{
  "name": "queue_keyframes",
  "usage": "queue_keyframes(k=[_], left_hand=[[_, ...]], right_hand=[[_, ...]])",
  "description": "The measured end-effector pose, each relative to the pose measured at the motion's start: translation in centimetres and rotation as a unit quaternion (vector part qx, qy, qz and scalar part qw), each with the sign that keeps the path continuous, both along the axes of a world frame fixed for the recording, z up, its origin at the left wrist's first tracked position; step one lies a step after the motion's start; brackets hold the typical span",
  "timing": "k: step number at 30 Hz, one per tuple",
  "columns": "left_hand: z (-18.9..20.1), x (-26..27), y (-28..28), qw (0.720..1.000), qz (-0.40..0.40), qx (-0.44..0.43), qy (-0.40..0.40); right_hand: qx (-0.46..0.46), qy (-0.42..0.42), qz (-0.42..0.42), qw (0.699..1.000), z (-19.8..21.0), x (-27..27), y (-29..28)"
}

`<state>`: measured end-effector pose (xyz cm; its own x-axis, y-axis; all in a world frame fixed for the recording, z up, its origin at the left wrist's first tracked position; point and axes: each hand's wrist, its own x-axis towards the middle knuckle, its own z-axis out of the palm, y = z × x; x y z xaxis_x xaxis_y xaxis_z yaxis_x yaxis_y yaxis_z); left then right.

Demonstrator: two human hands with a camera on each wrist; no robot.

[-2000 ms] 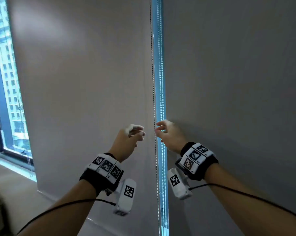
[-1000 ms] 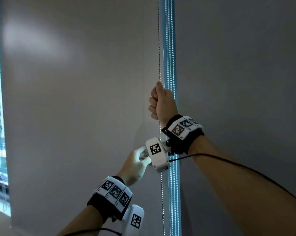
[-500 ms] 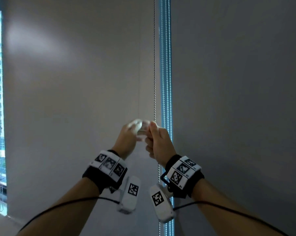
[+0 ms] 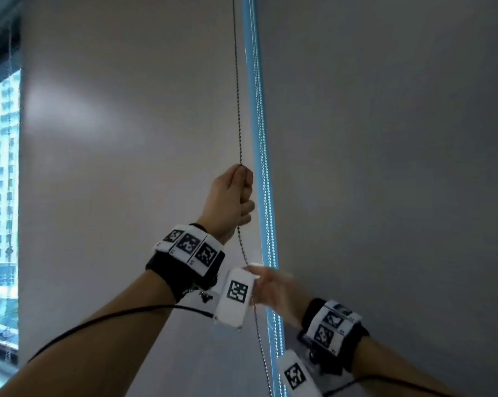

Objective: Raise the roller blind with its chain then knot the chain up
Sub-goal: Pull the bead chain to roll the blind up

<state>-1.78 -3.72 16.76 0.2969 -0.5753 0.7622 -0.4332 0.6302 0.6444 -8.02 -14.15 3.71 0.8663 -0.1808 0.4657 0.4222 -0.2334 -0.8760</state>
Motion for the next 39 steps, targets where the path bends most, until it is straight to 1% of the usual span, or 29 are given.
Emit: queue_keyframes(k=[2, 4, 7, 9, 10, 12, 14, 15, 17, 18, 20, 22, 23, 25, 27, 30, 32, 33, 34, 35, 36, 37, 39], left_hand=[[-1.3, -0.4, 0.5, 1.0, 0.002, 0.008, 0.005], [-2.9, -0.1, 0.9, 1.0, 0.002, 0.019, 0.02], [-5.4, 0.5, 1.4, 0.997, -0.008, 0.058, 0.044], [-7.2, 0.6, 1.7, 0.996, -0.001, 0.084, 0.036], [-8.1, 0.5, 1.8, 0.995, -0.001, 0.099, 0.027], [-10.1, 0.5, 2.0, 0.991, -0.006, 0.136, 0.017], [-11.3, 0.8, 2.2, 0.982, -0.016, 0.186, -0.003], [-11.4, 1.1, 2.5, 0.978, -0.021, 0.21, -0.005], [-10.4, 1.3, 3.3, 0.97, -0.021, 0.241, 0.009], [-9.2, 1.3, 3.6, 0.972, -0.024, 0.233, 0.031], [-6.2, 1.1, 4.2, 0.981, -0.049, 0.171, 0.071], [-2.7, 0.6, 4.6, 0.989, -0.062, 0.106, 0.08], [-1.0, 0.4, 4.6, 0.991, -0.07, 0.087, 0.075], [1.8, 0.0, 4.3, 0.991, -0.087, 0.066, 0.075], [4.0, -0.8, 4.0, 0.992, -0.084, 0.055, 0.08], [4.9, -1.8, 3.4, 0.995, -0.027, 0.061, 0.072], [3.6, -2.0, 3.0, 0.998, 0.021, 0.047, 0.04], [2.8, -2.1, 2.9, 0.998, 0.038, 0.034, 0.024], [2.1, -2.3, 3.0, 0.999, 0.044, 0.022, 0.017], [1.7, -2.6, 3.0, 0.999, 0.042, 0.015, 0.013], [1.4, -2.9, 3.1, 0.999, 0.036, 0.01, 0.011], [1.2, -3.0, 3.1, 0.999, 0.028, 0.008, 0.013], [0.4, -3.1, 3.0, 0.999, 0.018, 0.011, 0.027]], right_hand=[[0.087, -0.052, 0.033, 0.994, 4.8, -0.8, 0.0], [0.117, -0.099, 0.04, 0.987, 9.4, -1.5, 1.1], [0.093, -0.137, 0.02, 0.986, 15.2, -1.6, 3.4], [0.1, -0.15, -0.012, 0.984, 18.1, -1.4, 4.8], [0.099, -0.158, -0.03, 0.982, 18.8, -1.3, 5.3], [0.042, -0.171, -0.085, 0.981, 18.5, -0.8, 5.8], [-0.041, -0.174, -0.135, 0.975, 16.3, -0.2, 6.3], [-0.07, -0.168, -0.142, 0.973, 14.9, -0.1, 6.6], [-0.081, -0.158, -0.129, 0.976, 12.6, -0.1, 6.6], [-0.084, -0.161, -0.125, 0.975, 11.8, -0.2, 6.4], [-0.115, -0.163, -0.142, 0.97, 10.8, -0.6, 6.1], [-0.139, -0.135, -0.16, 0.968, 10.1, -1.2, 6.0], [-0.136, -0.115, -0.156, 0.972, 9.7, -1.5, 6.2], [-0.124, -0.075, -0.136, 0.98, 8.4, -2.1, 6.4], [-0.136, -0.061, -0.118, 0.982, 6.1, -2.4, 6.5], [-0.173, -0.028, -0.093, 0.98, 1.4, -2.8, 6.2], [-0.188, 0.022, -0.068, 0.98, -0.9, -2.8, 5.3], [-0.193, 0.051, -0.05, 0.979, -1.2, -2.7, 4.7], [-0.177, 0.074, -0.026, 0.981, -0.6, -2.6, 4.1], [-0.136, 0.076, -0.004, 0.988, 0.6, -2.4, 3.4], [-0.081, 0.064, 0.017, 0.995, 2.2, -2.4, 2.9], [-0.033, 0.035, 0.037, 0.998, 4.2, -2.5, 2.5], [0.05, -0.037, 0.08, 0.995, 9.0, -3.0, 2.4]])
